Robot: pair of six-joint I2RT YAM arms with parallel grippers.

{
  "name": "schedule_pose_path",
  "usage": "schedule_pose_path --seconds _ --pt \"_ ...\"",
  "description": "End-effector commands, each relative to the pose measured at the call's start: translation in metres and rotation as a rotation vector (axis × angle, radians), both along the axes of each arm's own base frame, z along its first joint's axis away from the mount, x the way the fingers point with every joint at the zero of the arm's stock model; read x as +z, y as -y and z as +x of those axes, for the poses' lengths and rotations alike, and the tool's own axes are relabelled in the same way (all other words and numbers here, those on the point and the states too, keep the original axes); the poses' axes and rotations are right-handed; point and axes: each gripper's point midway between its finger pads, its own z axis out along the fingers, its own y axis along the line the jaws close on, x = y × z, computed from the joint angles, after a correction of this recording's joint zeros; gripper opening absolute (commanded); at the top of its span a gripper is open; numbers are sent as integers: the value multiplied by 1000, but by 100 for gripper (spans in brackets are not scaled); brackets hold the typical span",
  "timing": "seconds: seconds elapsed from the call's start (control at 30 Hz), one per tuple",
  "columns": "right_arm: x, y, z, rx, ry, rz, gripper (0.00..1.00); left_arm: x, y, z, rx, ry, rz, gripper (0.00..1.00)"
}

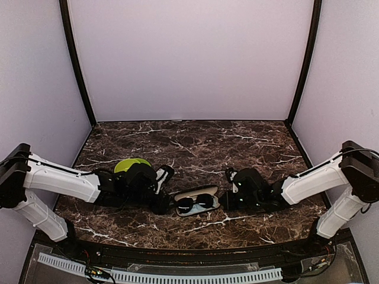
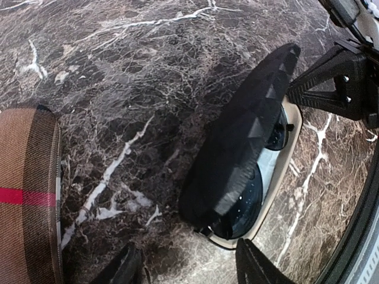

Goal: Organize the sunglasses
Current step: Adjust the sunglasses in the sunglasses case.

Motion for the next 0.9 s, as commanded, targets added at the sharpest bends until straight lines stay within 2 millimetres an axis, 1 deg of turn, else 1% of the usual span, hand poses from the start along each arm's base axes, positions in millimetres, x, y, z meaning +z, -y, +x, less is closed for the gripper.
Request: schedule_pose_path --seconds 0.0,0.23,0.4,0.57,0.87 --pt "5 -10 0 5 5 21 6 -4 5 0 -2 -76 -58 56" --pt "6 -12 0 9 5 23 5 -11 19 -2 -29 -155 -93 57" --pt "5 -12 0 11 5 20 6 -14 25 -2 -39 -169 -102 58" --pt "6 -12 -1 9 6 26 5 -7 37 -5 -71 -200 -147 58" --pt "6 -13 -1 11 7 32 5 -7 40 -11 -83 -235 -163 59"
